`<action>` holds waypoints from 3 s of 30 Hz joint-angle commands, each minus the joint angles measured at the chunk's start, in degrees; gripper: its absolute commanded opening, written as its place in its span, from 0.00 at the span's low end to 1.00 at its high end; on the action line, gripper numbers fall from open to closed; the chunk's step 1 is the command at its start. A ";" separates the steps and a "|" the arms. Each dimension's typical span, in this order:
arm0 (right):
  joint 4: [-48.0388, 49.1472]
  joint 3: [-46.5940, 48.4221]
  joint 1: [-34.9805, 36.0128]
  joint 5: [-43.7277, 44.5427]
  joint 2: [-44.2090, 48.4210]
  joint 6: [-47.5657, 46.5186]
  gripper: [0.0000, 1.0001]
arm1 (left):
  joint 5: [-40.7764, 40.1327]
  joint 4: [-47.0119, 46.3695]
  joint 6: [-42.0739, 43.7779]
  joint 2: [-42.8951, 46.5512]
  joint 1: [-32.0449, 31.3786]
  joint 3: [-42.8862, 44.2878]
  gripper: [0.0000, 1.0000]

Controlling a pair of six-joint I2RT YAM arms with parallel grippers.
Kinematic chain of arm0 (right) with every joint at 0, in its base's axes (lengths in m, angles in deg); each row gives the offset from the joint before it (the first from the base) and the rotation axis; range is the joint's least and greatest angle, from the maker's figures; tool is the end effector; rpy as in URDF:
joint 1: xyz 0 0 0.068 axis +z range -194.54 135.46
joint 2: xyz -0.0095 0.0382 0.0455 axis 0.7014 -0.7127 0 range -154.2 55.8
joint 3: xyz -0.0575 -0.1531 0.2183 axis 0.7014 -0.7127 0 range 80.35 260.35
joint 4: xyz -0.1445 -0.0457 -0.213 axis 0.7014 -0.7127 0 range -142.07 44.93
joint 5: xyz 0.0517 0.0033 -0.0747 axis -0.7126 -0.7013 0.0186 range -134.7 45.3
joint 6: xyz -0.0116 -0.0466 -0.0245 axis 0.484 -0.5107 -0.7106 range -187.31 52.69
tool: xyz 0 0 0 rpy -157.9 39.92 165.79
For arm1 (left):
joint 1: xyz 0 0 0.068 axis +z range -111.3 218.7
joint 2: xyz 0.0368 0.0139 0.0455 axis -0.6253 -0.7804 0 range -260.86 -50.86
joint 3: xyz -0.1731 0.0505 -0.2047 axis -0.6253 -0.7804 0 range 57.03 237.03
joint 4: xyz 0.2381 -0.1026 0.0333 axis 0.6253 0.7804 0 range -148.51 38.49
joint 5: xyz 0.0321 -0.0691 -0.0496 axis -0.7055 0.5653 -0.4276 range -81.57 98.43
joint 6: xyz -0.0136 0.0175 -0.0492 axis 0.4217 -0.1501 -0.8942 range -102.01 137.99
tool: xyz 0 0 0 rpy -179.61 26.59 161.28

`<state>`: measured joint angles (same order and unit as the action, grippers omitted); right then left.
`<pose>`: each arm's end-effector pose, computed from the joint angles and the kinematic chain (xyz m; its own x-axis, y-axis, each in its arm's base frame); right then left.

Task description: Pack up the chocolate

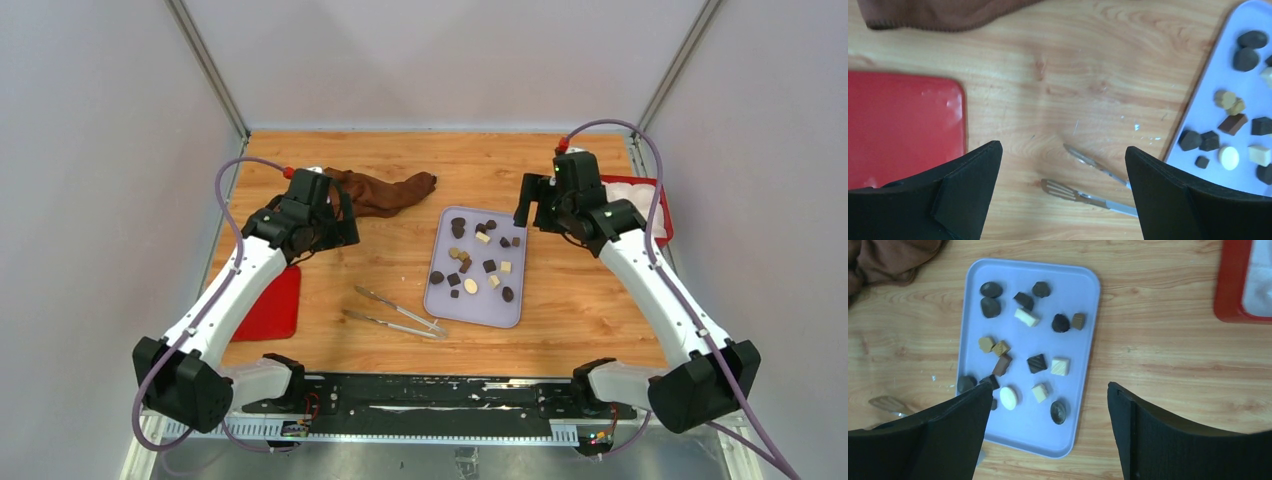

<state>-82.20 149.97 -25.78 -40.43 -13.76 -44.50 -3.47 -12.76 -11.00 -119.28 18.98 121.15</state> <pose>0.2472 0.0811 0.3552 -0.6285 0.1947 -0.7531 -0.0226 0.9632 0.2679 0.2299 -0.0747 0.3169 -0.7309 -0.2418 -0.6382 -0.1700 0.9701 -0.1730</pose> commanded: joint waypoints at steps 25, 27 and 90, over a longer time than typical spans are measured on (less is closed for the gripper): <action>9.81 4.12 48.92 -5.87 -29.68 -21.14 0.90 | 1.73 9.88 -3.02 0.23 9.00 0.67 1.00; 11.09 4.00 49.11 -4.44 -30.97 -20.66 0.91 | 2.13 9.80 -3.46 0.84 9.00 0.00 1.00; 12.03 8.30 48.32 0.57 -41.00 -18.89 0.00 | -2.73 9.97 1.09 1.54 9.00 3.43 1.00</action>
<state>-64.63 156.05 23.33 -43.01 -55.69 -64.72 -4.74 -2.96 -10.67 -117.57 27.76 122.61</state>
